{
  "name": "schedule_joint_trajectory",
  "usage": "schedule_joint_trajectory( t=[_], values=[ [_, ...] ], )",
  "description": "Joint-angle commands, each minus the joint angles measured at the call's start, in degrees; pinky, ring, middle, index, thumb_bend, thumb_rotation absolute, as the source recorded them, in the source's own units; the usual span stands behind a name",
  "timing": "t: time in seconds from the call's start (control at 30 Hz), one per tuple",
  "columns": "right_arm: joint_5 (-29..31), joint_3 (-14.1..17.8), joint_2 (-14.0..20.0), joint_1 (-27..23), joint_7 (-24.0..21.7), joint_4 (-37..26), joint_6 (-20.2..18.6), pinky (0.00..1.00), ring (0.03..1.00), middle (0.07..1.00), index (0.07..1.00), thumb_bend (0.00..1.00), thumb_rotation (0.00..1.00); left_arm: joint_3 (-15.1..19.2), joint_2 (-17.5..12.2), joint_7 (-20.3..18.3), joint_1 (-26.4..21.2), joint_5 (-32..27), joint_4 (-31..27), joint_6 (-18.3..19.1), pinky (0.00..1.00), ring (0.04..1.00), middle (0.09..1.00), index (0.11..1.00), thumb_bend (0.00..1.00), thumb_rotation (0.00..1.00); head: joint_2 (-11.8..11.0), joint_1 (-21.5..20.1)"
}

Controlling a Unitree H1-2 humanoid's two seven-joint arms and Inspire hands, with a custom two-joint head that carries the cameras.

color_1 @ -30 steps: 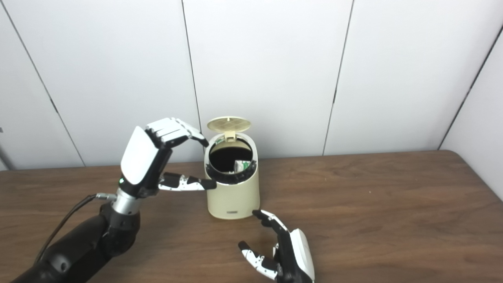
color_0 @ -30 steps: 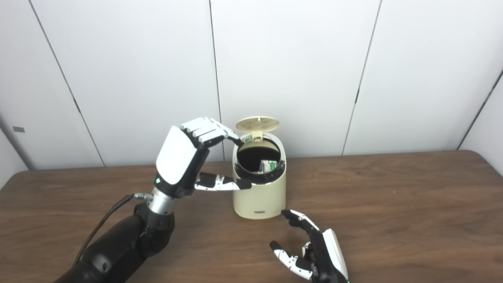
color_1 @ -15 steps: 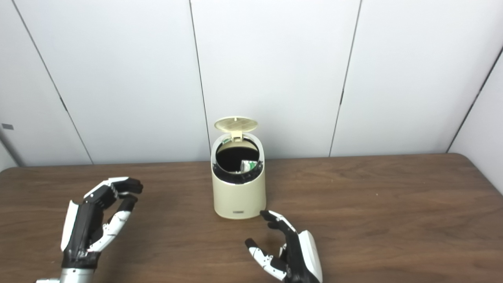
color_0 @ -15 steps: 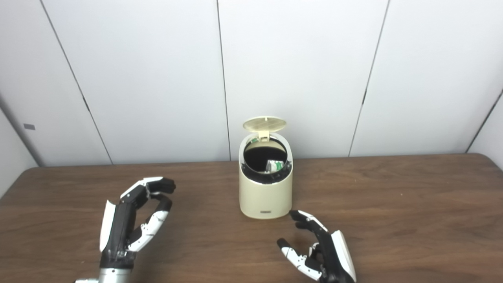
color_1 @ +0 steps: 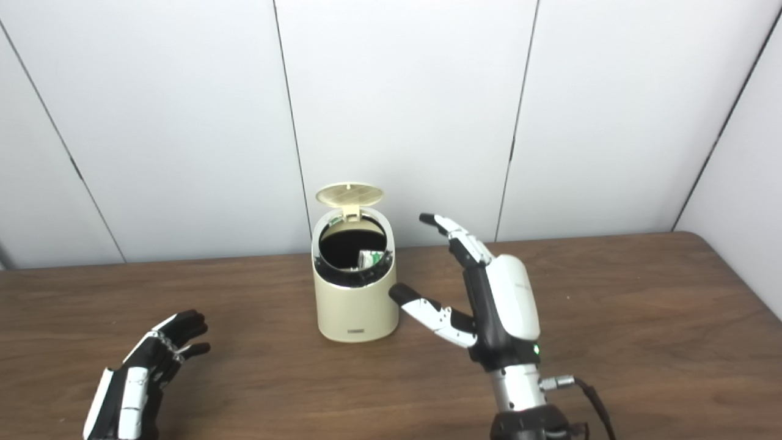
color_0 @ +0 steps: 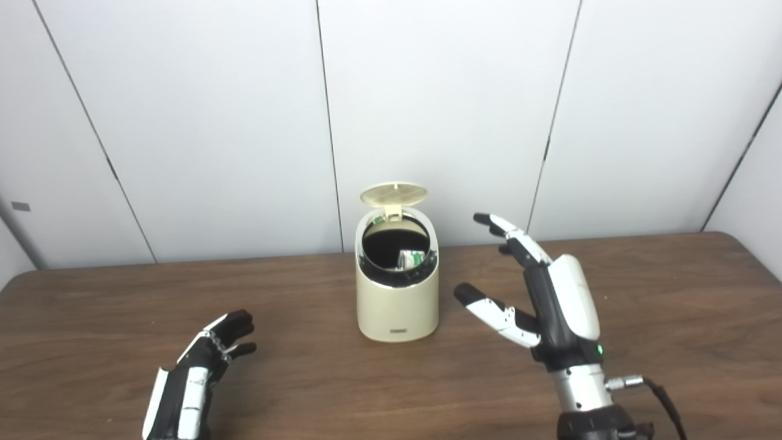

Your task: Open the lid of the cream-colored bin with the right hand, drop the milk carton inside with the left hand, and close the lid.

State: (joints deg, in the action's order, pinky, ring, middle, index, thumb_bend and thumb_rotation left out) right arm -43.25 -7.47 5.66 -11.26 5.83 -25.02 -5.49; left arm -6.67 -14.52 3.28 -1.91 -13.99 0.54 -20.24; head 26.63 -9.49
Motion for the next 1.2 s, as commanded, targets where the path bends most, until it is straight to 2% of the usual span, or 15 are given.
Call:
schedule_joint_trajectory(
  t=[0.0, 0.1, 0.3, 0.4, 0.53, 0.73, 0.97, 1.03, 1.17],
  values=[
    [-2.0, 0.2, 0.6, -4.1, -3.4, -4.0, -1.6, 0.76, 0.85, 0.867, 0.858, 0.66, 0.99, 0.4, 0.9, -2.2, 1.4, 0.5, 0.2, 0.1, 0.75, 0.829, 0.832, 0.839, 0.6, 1.0, 0.1, 0.1],
    [-3.1, 0.5, 2.1, -8.6, -9.1, -6.2, -4.3, 0.78, 0.885, 0.895, 0.878, 0.67, 0.99, 1.6, 2.1, -4.0, 2.1, 0.7, 0.5, 0.3, 0.76, 0.83, 0.837, 0.847, 0.61, 0.99, 0.1, 0.1],
    [-7.0, -0.2, 2.4, -17.1, -18.5, -7.8, -9.8, 0.87, 0.942, 0.934, 0.904, 0.75, 0.98, 3.5, 3.0, -7.5, 2.8, 0.9, 1.2, 0.3, 0.73, 0.811, 0.84, 0.847, 0.62, 0.96, 0.3, 0.3],
    [-8.3, -0.7, 3.2, -20.4, -21.9, -7.0, -10.8, 0.83, 0.949, 0.953, 0.921, 0.76, 0.97, 4.0, 2.7, -9.4, 3.1, 0.5, 1.4, 1.6, 0.76, 0.83, 0.855, 0.861, 0.68, 0.96, 0.3, 0.4],
    [-9.9, -1.3, 4.6, -24.0, -24.4, -3.7, -10.5, 0.82, 0.954, 0.947, 0.922, 0.82, 0.99, 4.5, 2.8, -11.4, 3.3, 0.5, 1.9, 1.1, 0.78, 0.844, 0.868, 0.879, 0.71, 0.95, 0.3, 0.5],
    [-11.4, -2.7, 5.9, -28.9, -28.1, 1.5, -11.2, 0.82, 0.945, 0.922, 0.896, 0.93, 0.99, 6.0, 3.9, -11.1, 3.3, 2.7, 1.2, 0.8, 0.76, 0.838, 0.868, 0.873, 0.71, 0.93, 0.4, 1.3],
    [-13.2, -4.6, 6.7, -33.4, -33.4, 6.0, -13.1, 0.86, 0.96, 0.925, 0.895, 0.91, 0.91, 7.0, 5.0, -11.0, 3.1, 5.0, 1.0, -0.2, 0.75, 0.829, 0.854, 0.86, 0.71, 0.92, 0.4, 1.6],
    [-12.9, -4.9, 6.9, -34.1, -33.4, 8.0, -12.7, 0.87, 0.96, 0.922, 0.887, 0.9, 0.88, 7.1, 5.3, -11.0, 3.0, 6.1, 1.3, -1.6, 0.74, 0.822, 0.849, 0.852, 0.69, 0.92, 0.5, 1.9],
    [-13.3, -5.9, 7.3, -34.4, -32.6, 11.7, -12.0, 0.82, 0.944, 0.902, 0.87, 0.9, 0.85, 7.4, 5.9, -10.6, 3.0, 7.7, 1.2, -2.5, 0.73, 0.805, 0.833, 0.833, 0.68, 0.9, 0.5, 2.2]
  ],
)
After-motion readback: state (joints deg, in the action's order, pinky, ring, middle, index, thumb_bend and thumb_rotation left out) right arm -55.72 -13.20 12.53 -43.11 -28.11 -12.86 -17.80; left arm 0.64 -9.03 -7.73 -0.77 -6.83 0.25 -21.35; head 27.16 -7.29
